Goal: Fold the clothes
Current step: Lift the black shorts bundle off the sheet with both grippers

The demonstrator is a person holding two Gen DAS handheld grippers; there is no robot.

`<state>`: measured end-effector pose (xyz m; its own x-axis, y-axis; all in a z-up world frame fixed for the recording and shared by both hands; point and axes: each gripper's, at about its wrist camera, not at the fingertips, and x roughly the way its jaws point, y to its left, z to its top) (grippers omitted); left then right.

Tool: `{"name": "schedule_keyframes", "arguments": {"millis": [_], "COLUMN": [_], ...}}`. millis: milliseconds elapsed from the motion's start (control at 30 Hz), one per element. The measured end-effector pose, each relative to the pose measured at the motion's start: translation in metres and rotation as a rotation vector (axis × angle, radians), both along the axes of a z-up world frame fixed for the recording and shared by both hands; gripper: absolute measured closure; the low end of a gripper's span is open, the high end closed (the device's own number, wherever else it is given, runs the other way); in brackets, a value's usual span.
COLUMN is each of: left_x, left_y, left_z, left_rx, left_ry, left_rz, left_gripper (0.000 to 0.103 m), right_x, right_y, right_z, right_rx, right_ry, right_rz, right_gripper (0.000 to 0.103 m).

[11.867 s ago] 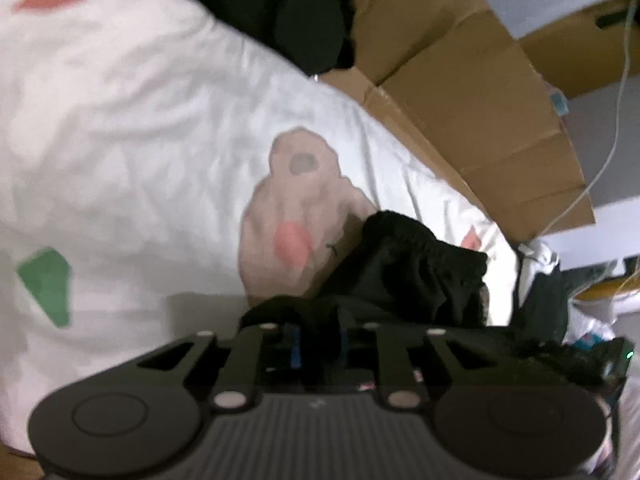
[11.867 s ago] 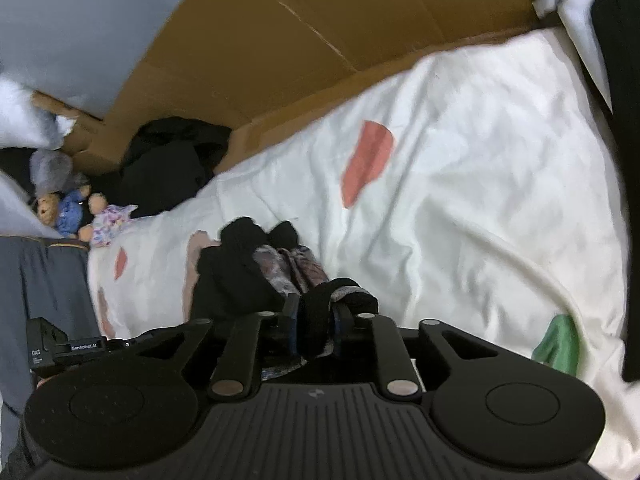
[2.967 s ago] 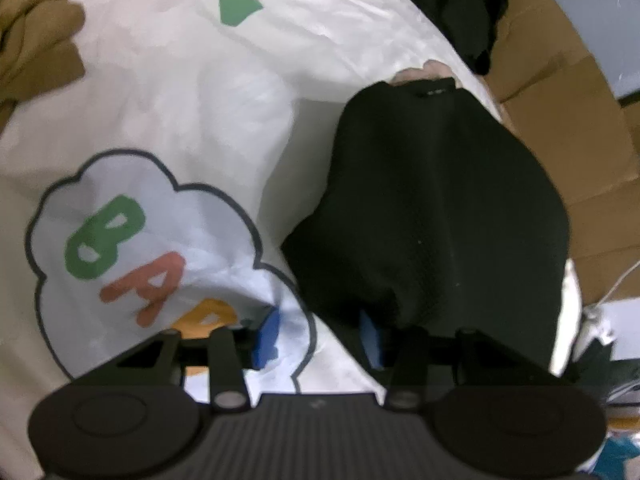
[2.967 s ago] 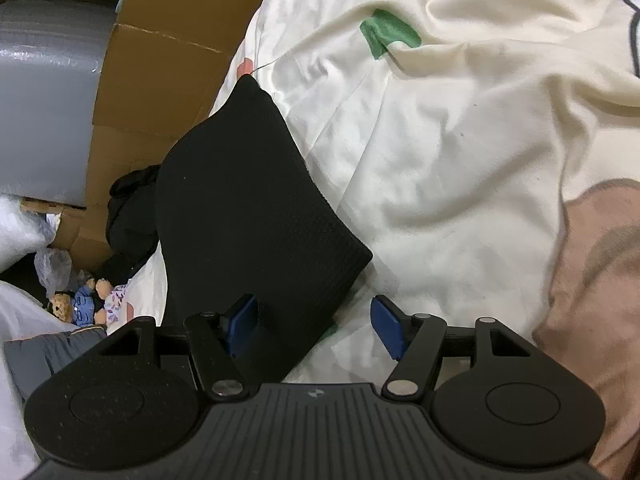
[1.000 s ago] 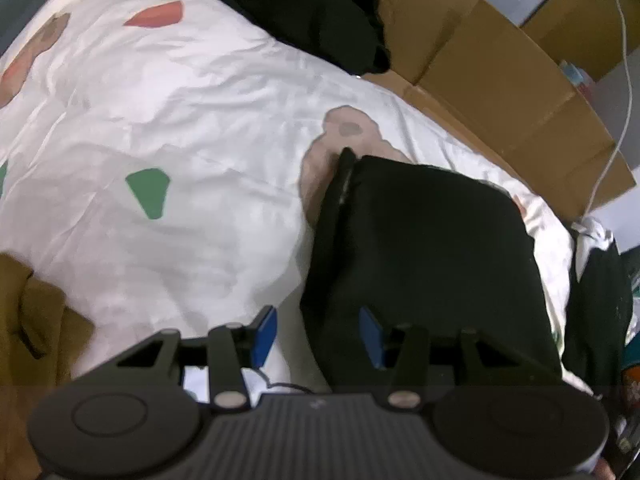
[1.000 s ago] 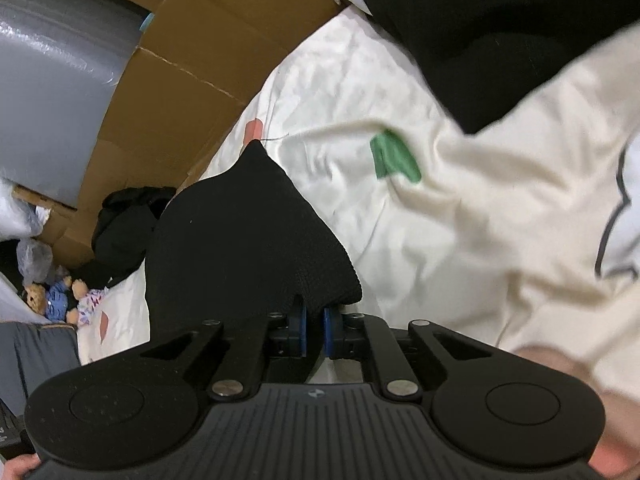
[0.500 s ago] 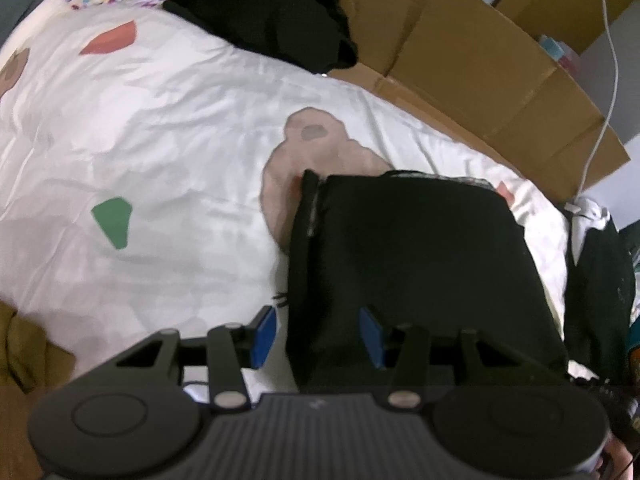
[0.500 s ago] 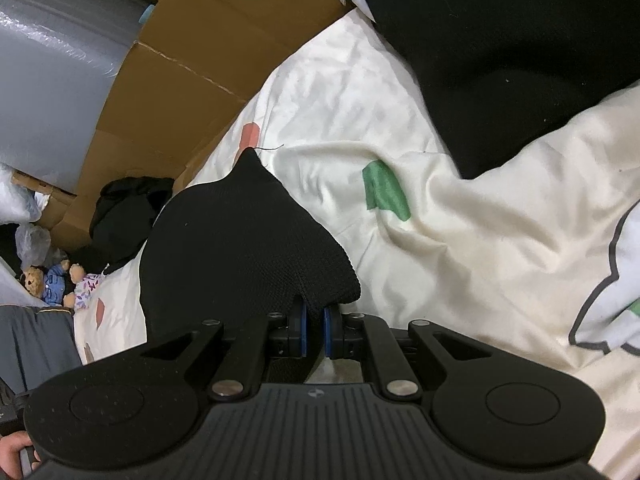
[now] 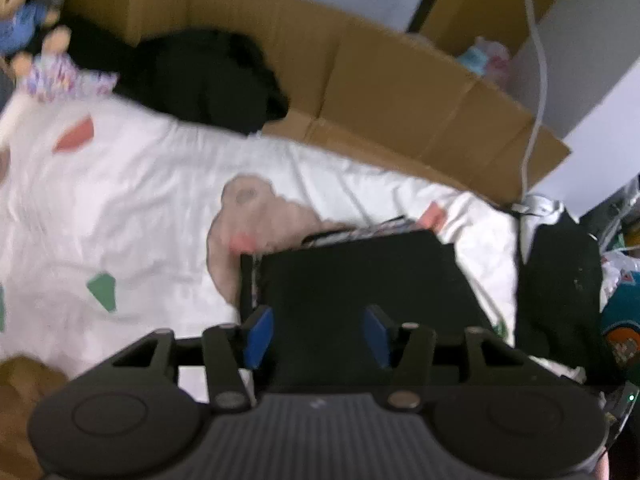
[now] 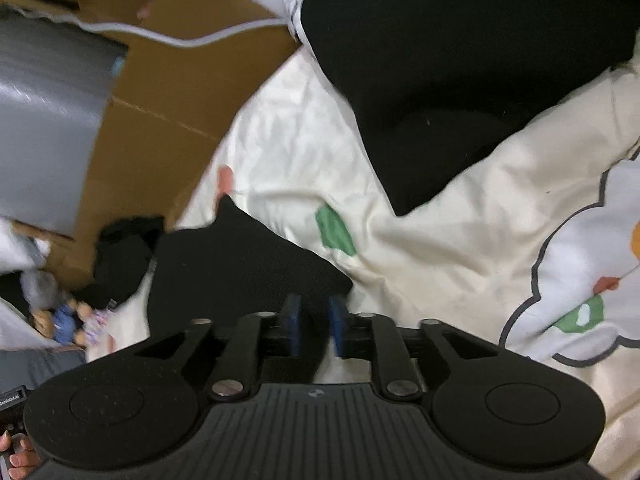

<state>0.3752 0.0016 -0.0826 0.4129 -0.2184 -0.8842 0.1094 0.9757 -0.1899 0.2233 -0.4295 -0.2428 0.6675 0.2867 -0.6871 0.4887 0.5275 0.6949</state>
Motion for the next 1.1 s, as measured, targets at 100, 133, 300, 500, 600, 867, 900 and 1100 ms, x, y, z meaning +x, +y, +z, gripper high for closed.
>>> {"name": "schedule_keyframes", "arguments": {"millis": [100, 133, 300, 500, 600, 867, 900, 1100], "left_x": [-0.006, -0.008, -0.021, -0.03, -0.032, -0.027, -0.026, -0.008], "left_y": [-0.012, -0.015, -0.032, -0.05, -0.054, -0.055, -0.056, -0.055], "left_z": [0.029, 0.036, 0.066, 0.086, 0.084, 0.066, 0.063, 0.039], "left_rx": [0.015, 0.021, 0.055, 0.065, 0.076, 0.074, 0.082, 0.102], "left_ry": [-0.023, -0.031, -0.052, -0.056, -0.054, -0.032, -0.03, -0.034], "left_rz": [-0.008, -0.009, -0.018, -0.033, -0.024, -0.016, -0.021, -0.066], "left_gripper": [0.047, 0.046, 0.045, 0.043, 0.043, 0.043, 0.043, 0.043], "right_x": [-0.008, -0.011, -0.02, -0.026, -0.028, -0.033, -0.032, -0.027], "right_y": [0.0, 0.001, 0.005, 0.009, 0.008, 0.006, 0.007, 0.015], "right_z": [0.007, 0.009, 0.017, 0.024, 0.023, 0.016, 0.015, 0.013], "right_rx": [0.007, 0.013, 0.032, 0.04, 0.05, 0.064, 0.065, 0.04], "right_ry": [-0.027, -0.035, -0.073, -0.135, -0.143, -0.137, -0.135, -0.122], "right_rz": [0.002, 0.005, 0.037, 0.073, 0.081, 0.108, 0.11, 0.142], "right_gripper": [0.063, 0.063, 0.059, 0.047, 0.046, 0.043, 0.043, 0.042]}}
